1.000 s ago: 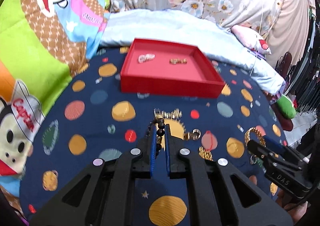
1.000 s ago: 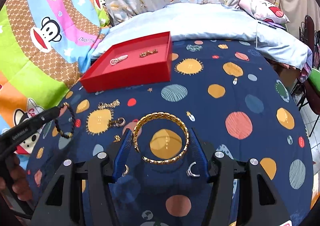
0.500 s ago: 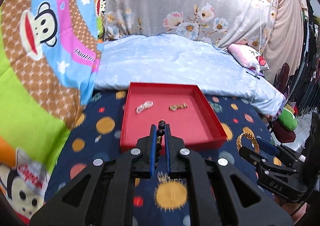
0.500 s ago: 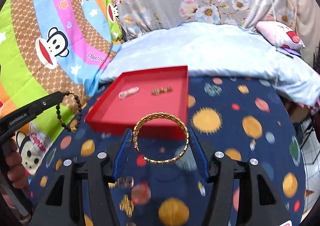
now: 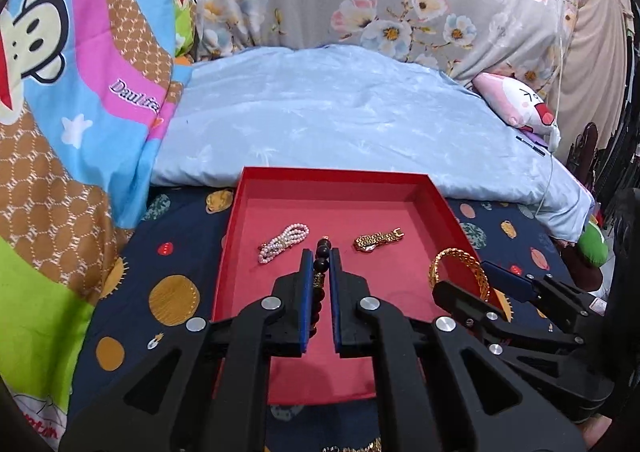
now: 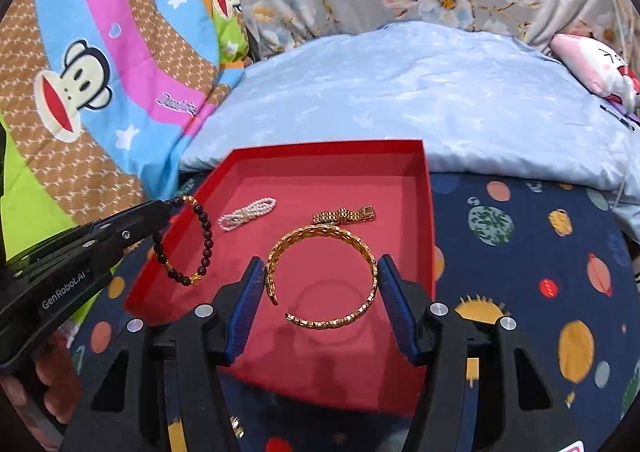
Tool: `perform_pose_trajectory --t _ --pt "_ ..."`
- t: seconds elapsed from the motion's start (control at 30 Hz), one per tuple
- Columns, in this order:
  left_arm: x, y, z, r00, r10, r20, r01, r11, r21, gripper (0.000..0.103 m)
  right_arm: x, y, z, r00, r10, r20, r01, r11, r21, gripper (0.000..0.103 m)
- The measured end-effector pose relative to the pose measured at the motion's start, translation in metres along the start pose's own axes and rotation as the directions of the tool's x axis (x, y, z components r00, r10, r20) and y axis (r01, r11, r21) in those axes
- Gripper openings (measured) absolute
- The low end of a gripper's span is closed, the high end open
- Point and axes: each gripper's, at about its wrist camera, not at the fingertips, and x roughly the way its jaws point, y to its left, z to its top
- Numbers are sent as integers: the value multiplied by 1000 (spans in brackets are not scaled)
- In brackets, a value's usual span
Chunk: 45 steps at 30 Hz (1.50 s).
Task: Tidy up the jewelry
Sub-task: 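Lower the bangle and bead bracelet into the red tray and open both tools, then move both tools back over the remaining rings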
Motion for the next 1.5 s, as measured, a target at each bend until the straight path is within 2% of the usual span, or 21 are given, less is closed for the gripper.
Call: perform_pose_trajectory --t 0.27,0.43,0.47,0.5,0.57,0.77,0.9,1.2,1.5 --pt "32 9 -6 999 6 -52 -7 1000 -25 7 37 -4 -1 998 -9 -58 9 1000 4 57" --pt "42 16 -11 997 27 -73 -31 998 -48 9 42 -1 -2 997 -65 -32 64 997 -40 62" --pt "42 19 -11 997 39 -71 -43 998 -55 19 39 -1 -3 997 -71 -21 70 997 -40 64" --pt "40 21 -12 997 55 -60 -59 996 -64 34 35 -2 -3 997 -77 -11 77 996 -37 67" --pt "32 26 -13 997 73 -41 -76 994 -79 43 24 -4 -5 996 -85 6 85 996 -28 67" --pt "-1 36 -27 995 94 -15 -95 992 -83 43 -20 -9 -24 999 -49 10 49 999 6 67" --pt "-28 31 -49 996 90 -19 -91 994 -67 44 -52 -7 -49 1000 -23 -5 23 1000 18 68" --pt "-72 13 -117 995 44 -89 -49 997 -61 44 -105 -1 -118 999 -35 -33 36 999 37 68" --pt "-94 2 -172 989 0 -151 -15 995 -94 44 -134 -16 -182 995 -39 -96 50 993 108 68"
